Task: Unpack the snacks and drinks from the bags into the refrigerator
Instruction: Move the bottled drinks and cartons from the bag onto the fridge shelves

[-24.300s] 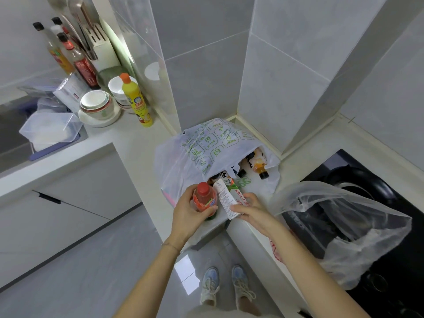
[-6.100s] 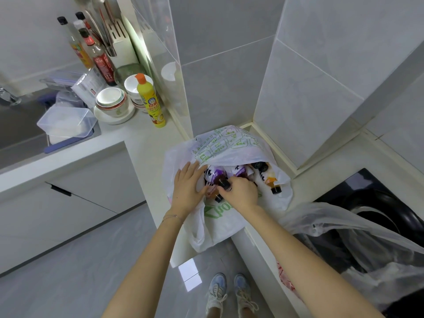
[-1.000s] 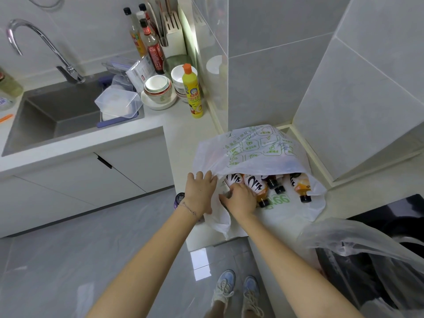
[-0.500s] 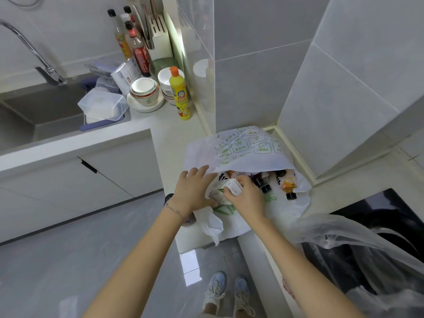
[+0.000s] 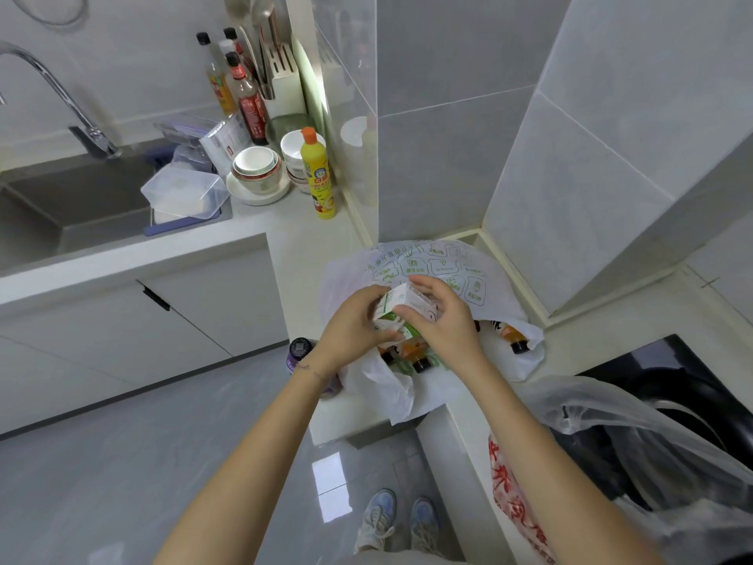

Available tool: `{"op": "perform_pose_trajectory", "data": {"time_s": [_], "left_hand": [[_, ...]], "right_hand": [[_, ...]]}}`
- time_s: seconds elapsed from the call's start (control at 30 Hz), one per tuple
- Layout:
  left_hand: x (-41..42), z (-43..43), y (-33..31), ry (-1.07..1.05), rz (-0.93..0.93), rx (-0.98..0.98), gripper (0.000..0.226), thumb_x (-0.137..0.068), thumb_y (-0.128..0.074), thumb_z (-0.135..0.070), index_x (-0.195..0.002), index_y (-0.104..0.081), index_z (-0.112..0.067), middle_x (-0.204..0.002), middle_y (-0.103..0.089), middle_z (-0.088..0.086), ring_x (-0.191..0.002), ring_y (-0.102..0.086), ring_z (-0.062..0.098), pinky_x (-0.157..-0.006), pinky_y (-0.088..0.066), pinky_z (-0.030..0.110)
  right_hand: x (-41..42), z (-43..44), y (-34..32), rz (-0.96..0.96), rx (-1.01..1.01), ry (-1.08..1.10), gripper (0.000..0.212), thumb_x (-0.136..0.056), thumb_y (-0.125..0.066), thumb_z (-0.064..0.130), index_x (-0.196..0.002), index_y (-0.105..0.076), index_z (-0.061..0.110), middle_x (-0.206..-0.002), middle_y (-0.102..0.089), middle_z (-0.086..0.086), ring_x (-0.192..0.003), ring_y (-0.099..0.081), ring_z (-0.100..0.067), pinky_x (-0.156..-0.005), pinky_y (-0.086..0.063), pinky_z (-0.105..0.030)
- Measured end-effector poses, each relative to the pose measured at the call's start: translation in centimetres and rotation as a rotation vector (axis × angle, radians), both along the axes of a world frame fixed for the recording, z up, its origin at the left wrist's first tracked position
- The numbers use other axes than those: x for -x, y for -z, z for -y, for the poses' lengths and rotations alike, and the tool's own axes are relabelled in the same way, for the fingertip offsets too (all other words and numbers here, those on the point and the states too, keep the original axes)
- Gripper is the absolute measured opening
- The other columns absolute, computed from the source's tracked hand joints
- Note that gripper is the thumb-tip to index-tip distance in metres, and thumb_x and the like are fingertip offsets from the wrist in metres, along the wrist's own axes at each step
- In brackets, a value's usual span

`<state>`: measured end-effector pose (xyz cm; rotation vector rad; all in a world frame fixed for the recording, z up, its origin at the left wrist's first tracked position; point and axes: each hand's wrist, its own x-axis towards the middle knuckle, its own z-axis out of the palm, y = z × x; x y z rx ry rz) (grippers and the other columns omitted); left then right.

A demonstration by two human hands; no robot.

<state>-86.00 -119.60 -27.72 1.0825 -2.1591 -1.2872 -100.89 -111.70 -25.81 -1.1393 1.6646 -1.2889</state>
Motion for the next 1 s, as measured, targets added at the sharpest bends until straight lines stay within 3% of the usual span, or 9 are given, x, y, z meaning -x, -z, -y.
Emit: {"op": "perform_pose_trajectory", "data": {"time_s": [0.1,0.2,0.27,0.33,0.47,0.53,0.63,0.73,1.0], "left_hand": [[-0.2,-0.8,0.0,-0.047,-0.033,-0.070,0.051,-0.066,-0.088,-0.014,-0.109,-0.061,-0.017,-0.101,-0.066,0.002,-0.093,-0.062,0.020,-0.087,-0.050,0.045],[-0.2,-1.5,-0.3,-0.070,-0.098,-0.103,0.044,-0.068,-0.086,-0.010,-0.104,-0.061,-0.018,-0.096,-0.065,-0.003,-0.085,-0.060,0.007,-0.079,-0.049,0.027],[-0.1,-1.9,-0.9,-0.096,-0.143,-0.127,0.042,-0.071,-0.085,-0.011,-0.104,-0.061,-0.021,-0.097,-0.065,-0.005,-0.082,-0.059,-0.001,-0.075,-0.046,0.017],[-0.1,-2.3,-1.3,-0.106,-0.178,-0.148,0.042,-0.071,-0.084,-0.012,-0.106,-0.062,-0.023,-0.102,-0.066,-0.001,-0.087,-0.061,0.004,-0.077,-0.049,0.018],[-0.7,-2.9,-2.6,-0.085,-0.157,-0.131,0.050,-0.073,-0.083,-0.010,-0.118,-0.061,-0.015,-0.113,-0.067,-0.005,-0.097,-0.061,0.001,-0.082,-0.045,0.010],[-1.5,-3.0,-3.2,-0.084,-0.092,-0.062,0.048,-0.077,-0.082,-0.021,-0.119,-0.059,-0.021,-0.117,-0.063,-0.016,-0.103,-0.056,-0.003,-0.086,-0.039,0.005],[-3.7,-2.6,-3.7,-0.120,0.037,0.099,0.060,-0.079,-0.076,-0.042,-0.132,-0.052,-0.027,-0.135,-0.053,-0.018,-0.121,-0.046,0.000,-0.101,-0.036,0.018],[-6.3,-2.3,-3.7,-0.171,0.053,0.111,0.061,-0.083,-0.073,-0.042,-0.137,-0.049,-0.026,-0.139,-0.049,-0.015,-0.123,-0.044,0.002,-0.102,-0.036,0.023],[-11.0,-3.4,-0.8,-0.338,-0.025,-0.092,0.066,-0.078,-0.080,-0.033,-0.134,-0.046,-0.037,-0.132,-0.052,-0.018,-0.122,-0.048,0.000,-0.093,-0.037,0.012]], "right_hand": [[0.6,-0.5,0.5,0.058,-0.039,-0.045,0.063,-0.077,-0.080,0.024,-0.130,-0.048,0.034,-0.122,-0.057,0.019,-0.114,-0.054,0.003,-0.094,-0.045,-0.016],[1.0,-1.1,1.4,0.151,-0.128,-0.078,0.070,-0.076,-0.081,0.025,-0.135,-0.044,0.034,-0.131,-0.054,0.015,-0.118,-0.054,-0.001,-0.096,-0.047,-0.022],[1.1,-1.5,1.6,0.249,-0.148,-0.066,0.063,-0.074,-0.082,0.028,-0.128,-0.052,0.034,-0.125,-0.062,0.012,-0.116,-0.058,-0.006,-0.097,-0.050,-0.032],[0.8,-1.7,1.3,0.306,-0.114,-0.054,0.045,-0.078,-0.079,0.021,-0.117,-0.060,0.033,-0.116,-0.069,0.009,-0.111,-0.063,-0.008,-0.098,-0.050,-0.037],[0.0,-1.7,0.2,0.292,-0.048,-0.027,0.038,-0.081,-0.074,0.009,-0.110,-0.063,0.031,-0.110,-0.071,0.009,-0.106,-0.065,-0.007,-0.095,-0.051,-0.033],[-0.4,-1.4,-0.2,0.276,-0.023,-0.042,0.037,-0.082,-0.074,0.011,-0.111,-0.064,0.030,-0.111,-0.071,0.008,-0.107,-0.065,-0.008,-0.093,-0.051,-0.030],[-1.0,-1.1,-0.3,0.261,-0.022,-0.023,0.033,-0.083,-0.074,0.014,-0.112,-0.065,0.026,-0.110,-0.071,0.006,-0.106,-0.066,-0.012,-0.087,-0.055,-0.033],[-1.7,-0.8,-0.2,0.224,-0.050,-0.015,0.031,-0.082,-0.075,0.020,-0.112,-0.065,0.025,-0.107,-0.072,0.007,-0.102,-0.067,-0.012,-0.081,-0.058,-0.040],[-3.8,-0.5,-0.4,0.247,-0.032,-0.050,0.031,-0.082,-0.073,0.008,-0.111,-0.064,0.017,-0.107,-0.070,0.005,-0.095,-0.067,-0.002,-0.072,-0.053,-0.016]]}}
